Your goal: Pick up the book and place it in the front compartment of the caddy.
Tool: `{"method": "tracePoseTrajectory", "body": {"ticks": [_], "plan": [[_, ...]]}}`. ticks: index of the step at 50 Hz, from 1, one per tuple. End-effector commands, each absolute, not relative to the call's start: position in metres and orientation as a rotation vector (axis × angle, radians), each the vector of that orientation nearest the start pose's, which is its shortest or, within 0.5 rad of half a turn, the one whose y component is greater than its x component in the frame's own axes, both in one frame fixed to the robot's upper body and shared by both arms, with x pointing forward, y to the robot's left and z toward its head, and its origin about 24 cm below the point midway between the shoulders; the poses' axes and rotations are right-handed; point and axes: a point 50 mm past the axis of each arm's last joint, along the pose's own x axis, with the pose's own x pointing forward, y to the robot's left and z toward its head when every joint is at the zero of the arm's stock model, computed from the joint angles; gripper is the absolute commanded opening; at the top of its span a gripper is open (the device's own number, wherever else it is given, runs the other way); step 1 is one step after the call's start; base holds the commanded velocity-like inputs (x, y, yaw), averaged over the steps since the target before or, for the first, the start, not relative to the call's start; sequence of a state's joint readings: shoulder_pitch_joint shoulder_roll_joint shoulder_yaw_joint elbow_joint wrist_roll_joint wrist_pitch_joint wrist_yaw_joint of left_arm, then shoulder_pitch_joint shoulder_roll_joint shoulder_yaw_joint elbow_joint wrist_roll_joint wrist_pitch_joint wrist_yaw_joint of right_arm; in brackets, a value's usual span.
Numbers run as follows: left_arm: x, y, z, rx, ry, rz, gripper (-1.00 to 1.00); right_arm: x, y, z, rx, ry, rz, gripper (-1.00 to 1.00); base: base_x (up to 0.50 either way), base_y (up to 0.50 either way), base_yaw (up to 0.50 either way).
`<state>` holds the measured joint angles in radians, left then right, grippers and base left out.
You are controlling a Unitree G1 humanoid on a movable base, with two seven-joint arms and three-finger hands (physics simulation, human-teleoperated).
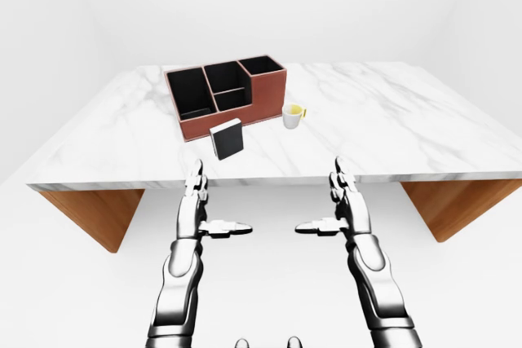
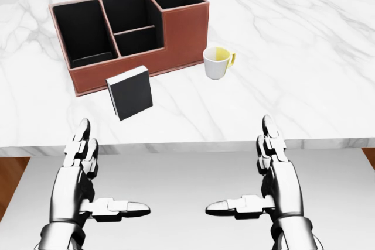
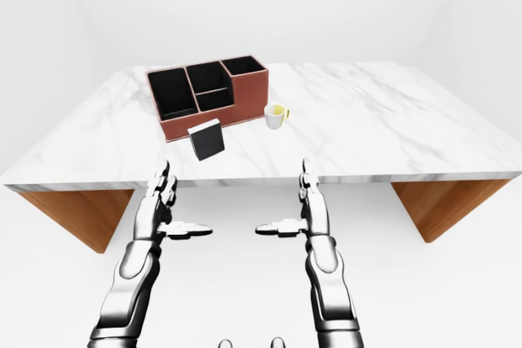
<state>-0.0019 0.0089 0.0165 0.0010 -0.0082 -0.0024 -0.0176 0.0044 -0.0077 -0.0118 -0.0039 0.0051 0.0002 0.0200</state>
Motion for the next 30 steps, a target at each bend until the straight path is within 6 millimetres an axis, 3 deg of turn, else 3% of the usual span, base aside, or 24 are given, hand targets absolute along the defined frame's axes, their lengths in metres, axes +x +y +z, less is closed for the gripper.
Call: {"method": "tracePoseTrajectory", "body": {"ticks": [1,26,30], "plan": [[0.254,0.163,0.044,0.000,-0.016,0.000,1.00,0.250,-0.157,0.041,-0.011,0.001,0.028,1.00,0.00,0.00,0.00],[0.245,0.162,0.050,-0.009,-0.045,-0.018,1.00,0.249,-0.156,0.049,-0.001,-0.027,0.037,1.00,0.00,0.00,0.00],[0.242,0.162,0.059,0.004,-0.050,-0.010,1.00,0.250,-0.156,0.063,-0.010,-0.047,0.044,1.00,0.00,0.00,0.00]]}}
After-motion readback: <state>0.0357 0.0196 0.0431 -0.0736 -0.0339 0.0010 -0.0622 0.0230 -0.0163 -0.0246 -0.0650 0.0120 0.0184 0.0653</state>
